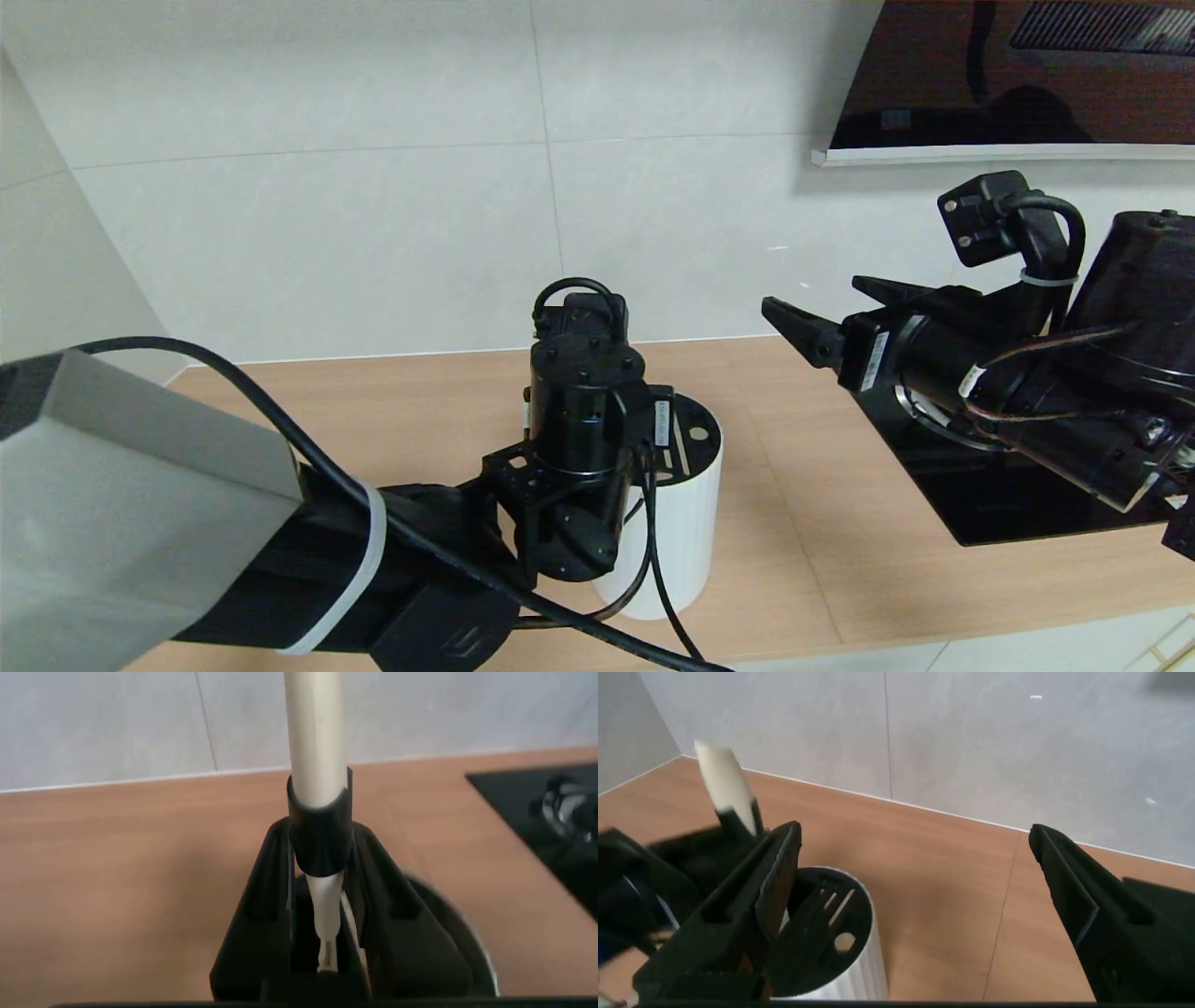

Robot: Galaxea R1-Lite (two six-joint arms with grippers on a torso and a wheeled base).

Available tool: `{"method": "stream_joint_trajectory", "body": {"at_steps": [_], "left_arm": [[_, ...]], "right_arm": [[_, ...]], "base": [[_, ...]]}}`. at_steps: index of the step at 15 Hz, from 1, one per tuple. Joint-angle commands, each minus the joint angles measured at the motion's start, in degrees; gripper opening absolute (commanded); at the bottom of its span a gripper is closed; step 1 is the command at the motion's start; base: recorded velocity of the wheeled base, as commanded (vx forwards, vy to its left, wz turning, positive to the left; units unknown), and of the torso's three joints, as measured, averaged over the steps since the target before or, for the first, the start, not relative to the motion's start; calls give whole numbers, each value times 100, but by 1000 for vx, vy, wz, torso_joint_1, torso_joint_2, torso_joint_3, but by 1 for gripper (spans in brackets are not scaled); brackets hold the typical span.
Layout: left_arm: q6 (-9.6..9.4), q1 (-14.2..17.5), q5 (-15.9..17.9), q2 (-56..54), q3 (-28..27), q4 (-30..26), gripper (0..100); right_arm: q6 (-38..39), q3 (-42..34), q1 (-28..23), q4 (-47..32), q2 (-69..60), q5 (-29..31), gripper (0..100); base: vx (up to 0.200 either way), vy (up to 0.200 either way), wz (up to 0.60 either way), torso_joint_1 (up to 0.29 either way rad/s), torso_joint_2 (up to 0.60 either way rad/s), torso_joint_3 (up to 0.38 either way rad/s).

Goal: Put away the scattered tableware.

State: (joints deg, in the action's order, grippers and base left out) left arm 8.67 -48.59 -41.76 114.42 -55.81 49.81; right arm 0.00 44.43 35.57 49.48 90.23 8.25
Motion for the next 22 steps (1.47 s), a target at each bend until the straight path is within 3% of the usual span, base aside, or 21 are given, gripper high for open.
{"method": "stream_joint_trajectory", "body": {"at_steps": [1,13,14,22], "left_arm": [[3,-10,2,80,26,2,0],[21,-54,-7,168,79,20,0],[21,-63,-7,168,79,20,100],[30,-63,2,28,123,29,100]], "right_arm": [[0,-5,2,0,29,1,100],[-9,-23,20,9,73,1,100],[-9,-23,20,9,73,1,100],[-9,-23,20,9,64,1,100]], "base": [[0,0,0,0,0,0],[0,0,0,0,0,0],[0,0,0,0,0,0],[0,0,0,0,0,0]]}}
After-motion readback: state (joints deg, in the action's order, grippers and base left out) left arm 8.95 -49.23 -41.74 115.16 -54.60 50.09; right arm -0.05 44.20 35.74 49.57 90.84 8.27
